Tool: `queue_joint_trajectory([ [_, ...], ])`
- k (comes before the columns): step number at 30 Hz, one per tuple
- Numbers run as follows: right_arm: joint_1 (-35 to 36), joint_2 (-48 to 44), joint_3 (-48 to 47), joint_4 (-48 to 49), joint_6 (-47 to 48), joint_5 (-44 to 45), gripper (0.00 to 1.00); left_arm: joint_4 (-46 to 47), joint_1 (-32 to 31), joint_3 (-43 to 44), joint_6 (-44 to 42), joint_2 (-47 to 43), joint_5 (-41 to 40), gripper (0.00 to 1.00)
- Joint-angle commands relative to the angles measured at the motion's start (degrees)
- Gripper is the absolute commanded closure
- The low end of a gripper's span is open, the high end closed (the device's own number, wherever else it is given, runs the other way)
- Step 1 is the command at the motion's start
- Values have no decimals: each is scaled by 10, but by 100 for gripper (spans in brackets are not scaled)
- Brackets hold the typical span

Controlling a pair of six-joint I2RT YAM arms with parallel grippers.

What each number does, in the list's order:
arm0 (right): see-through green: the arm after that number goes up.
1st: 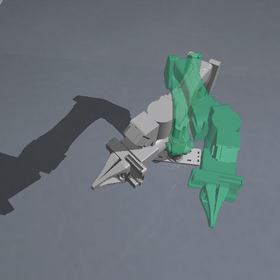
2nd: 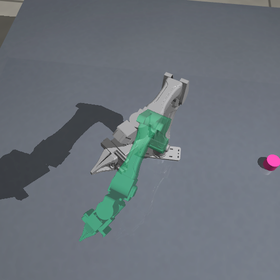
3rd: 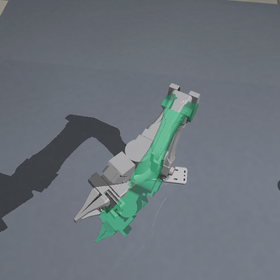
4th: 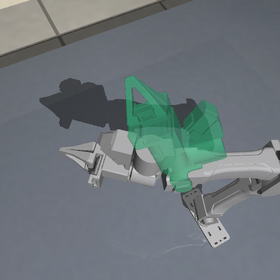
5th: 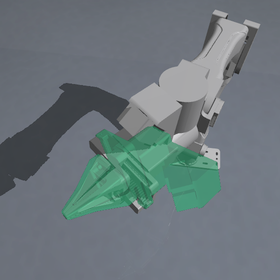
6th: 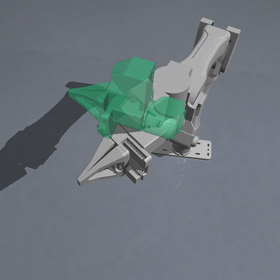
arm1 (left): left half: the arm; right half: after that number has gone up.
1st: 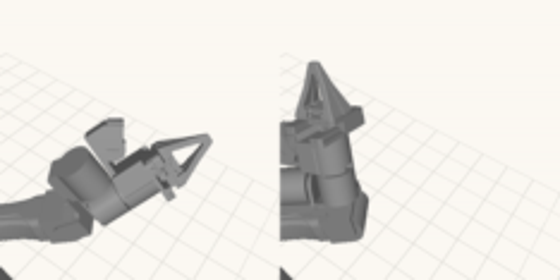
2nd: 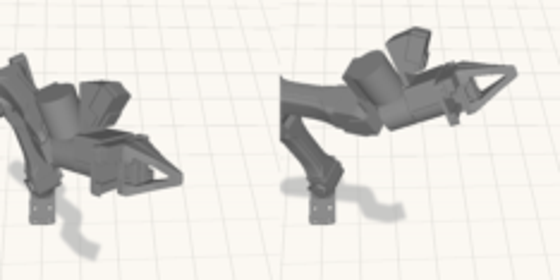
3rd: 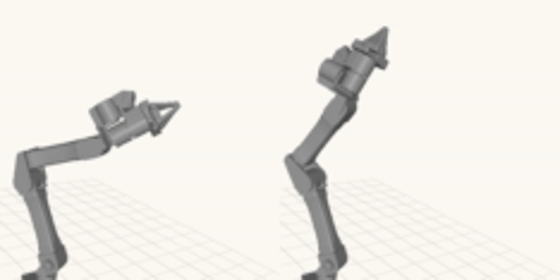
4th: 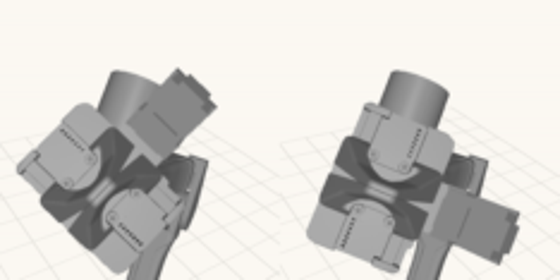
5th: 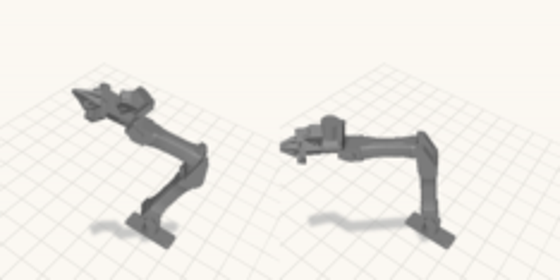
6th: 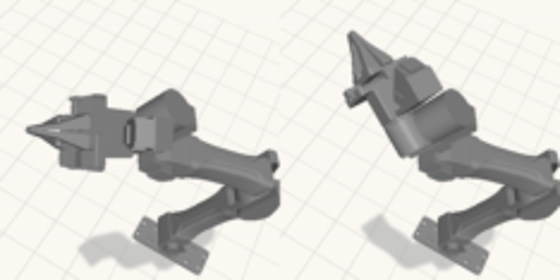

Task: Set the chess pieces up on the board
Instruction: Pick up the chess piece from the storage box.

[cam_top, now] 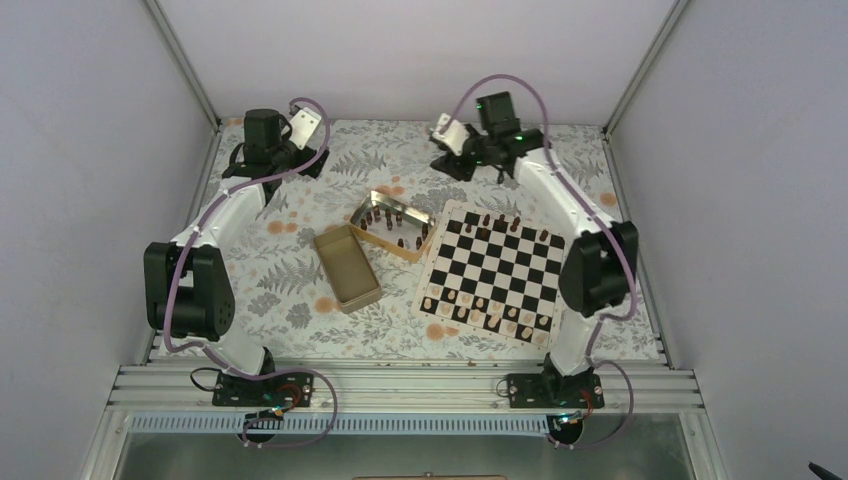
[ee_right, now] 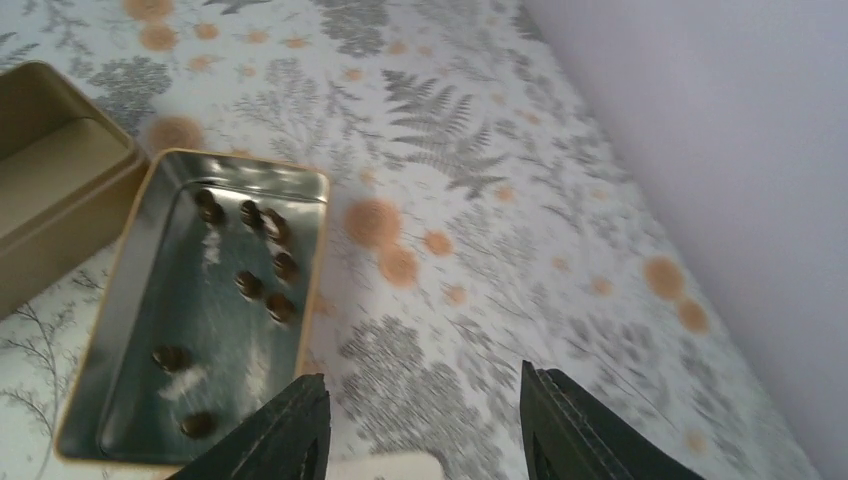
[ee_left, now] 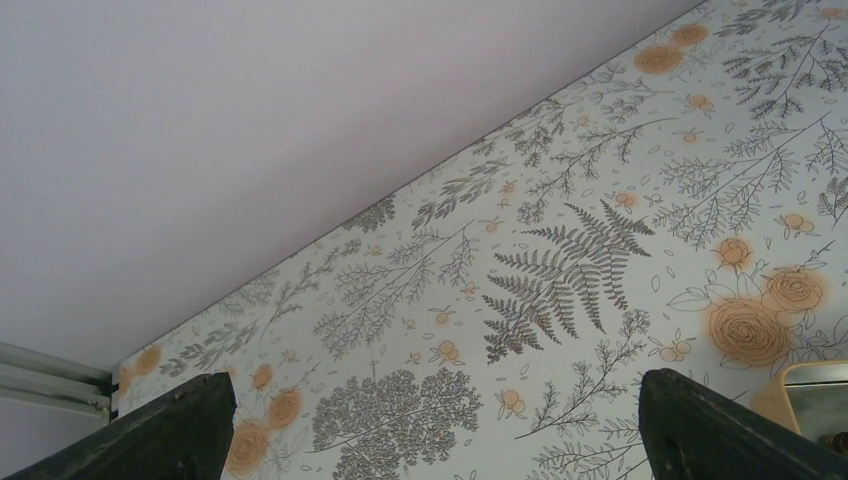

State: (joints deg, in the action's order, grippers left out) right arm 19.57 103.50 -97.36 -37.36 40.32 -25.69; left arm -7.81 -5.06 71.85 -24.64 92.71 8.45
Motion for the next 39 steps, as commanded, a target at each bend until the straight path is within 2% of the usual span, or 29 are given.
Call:
queue_joint_trajectory([
  [1, 55, 68, -36, -18, -15, 7, 50, 8, -4, 1, 4, -16, 10, 0],
  [3, 84, 102, -58, -30, -7, 30, 50, 8, -4, 1, 4, -15, 11, 0],
  [8, 129, 183, -135, -105, -8, 105, 62, 7, -4, 1, 3, -16, 9, 0],
  [10, 138, 181, -135, -124, -10, 121, 65, 9, -4, -1, 3, -16, 8, 0],
  [18, 167, 170, -103, -203, -12, 191, 65, 9, -4, 0, -1, -7, 9, 0],
  [25, 168, 167, -53, -184, -12, 233, 69, 8, -4, 2, 0, -12, 6, 0],
  [39, 167, 197, -61, -190, -4, 243, 69, 10, -4, -3, -1, -15, 5, 0],
])
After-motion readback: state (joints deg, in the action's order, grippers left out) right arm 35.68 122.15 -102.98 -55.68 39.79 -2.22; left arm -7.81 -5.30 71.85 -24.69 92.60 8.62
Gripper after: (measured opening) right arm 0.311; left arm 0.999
